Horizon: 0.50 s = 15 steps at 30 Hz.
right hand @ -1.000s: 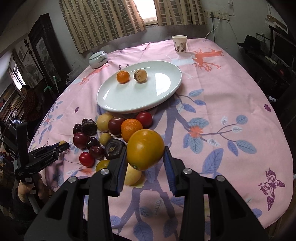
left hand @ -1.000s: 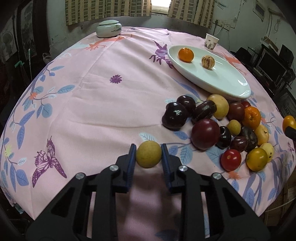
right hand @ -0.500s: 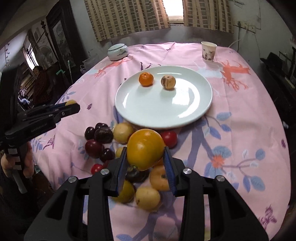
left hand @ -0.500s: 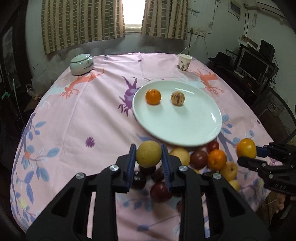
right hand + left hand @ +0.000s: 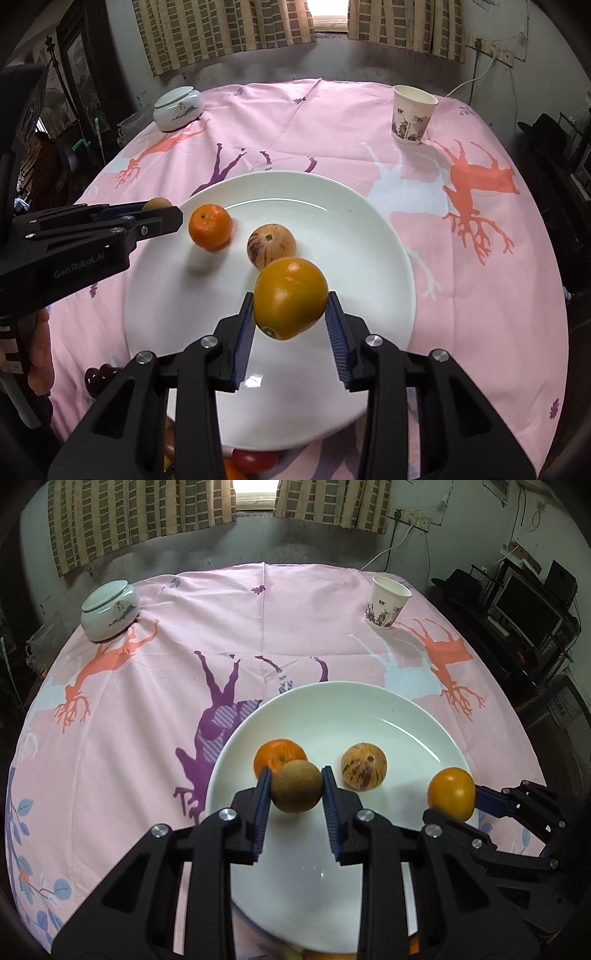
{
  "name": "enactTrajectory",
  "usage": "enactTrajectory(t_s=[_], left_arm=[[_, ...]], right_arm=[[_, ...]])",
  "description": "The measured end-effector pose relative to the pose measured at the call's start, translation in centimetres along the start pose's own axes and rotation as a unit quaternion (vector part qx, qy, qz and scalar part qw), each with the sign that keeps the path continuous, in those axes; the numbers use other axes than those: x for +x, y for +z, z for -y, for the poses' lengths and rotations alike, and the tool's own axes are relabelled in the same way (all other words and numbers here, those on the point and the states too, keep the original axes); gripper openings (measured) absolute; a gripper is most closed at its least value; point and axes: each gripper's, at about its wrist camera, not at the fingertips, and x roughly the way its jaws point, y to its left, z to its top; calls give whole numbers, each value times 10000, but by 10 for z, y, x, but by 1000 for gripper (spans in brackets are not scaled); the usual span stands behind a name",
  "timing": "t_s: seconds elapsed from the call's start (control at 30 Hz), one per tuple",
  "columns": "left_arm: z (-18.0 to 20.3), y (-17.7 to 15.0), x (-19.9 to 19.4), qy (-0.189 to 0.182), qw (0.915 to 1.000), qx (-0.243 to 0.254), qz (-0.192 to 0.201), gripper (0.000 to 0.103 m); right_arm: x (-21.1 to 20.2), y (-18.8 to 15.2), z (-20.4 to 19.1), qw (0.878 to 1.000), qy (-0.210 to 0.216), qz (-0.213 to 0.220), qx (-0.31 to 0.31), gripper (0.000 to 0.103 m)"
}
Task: Organize fruits
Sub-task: 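Lower both held fruits onto the white plate and open both tools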
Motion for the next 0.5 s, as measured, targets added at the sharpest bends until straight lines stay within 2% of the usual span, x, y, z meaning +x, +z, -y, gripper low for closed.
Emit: enactTrajectory(t_s=[0.2, 0.5], left_arm=[[15, 20, 32, -53, 9998, 68, -155, 27], [26, 30, 53, -72, 9995, 111, -292, 28]], right_arm=[[20, 16, 11, 9999, 71, -106, 92, 38], [39, 22, 16, 9995, 136, -243, 169, 38]])
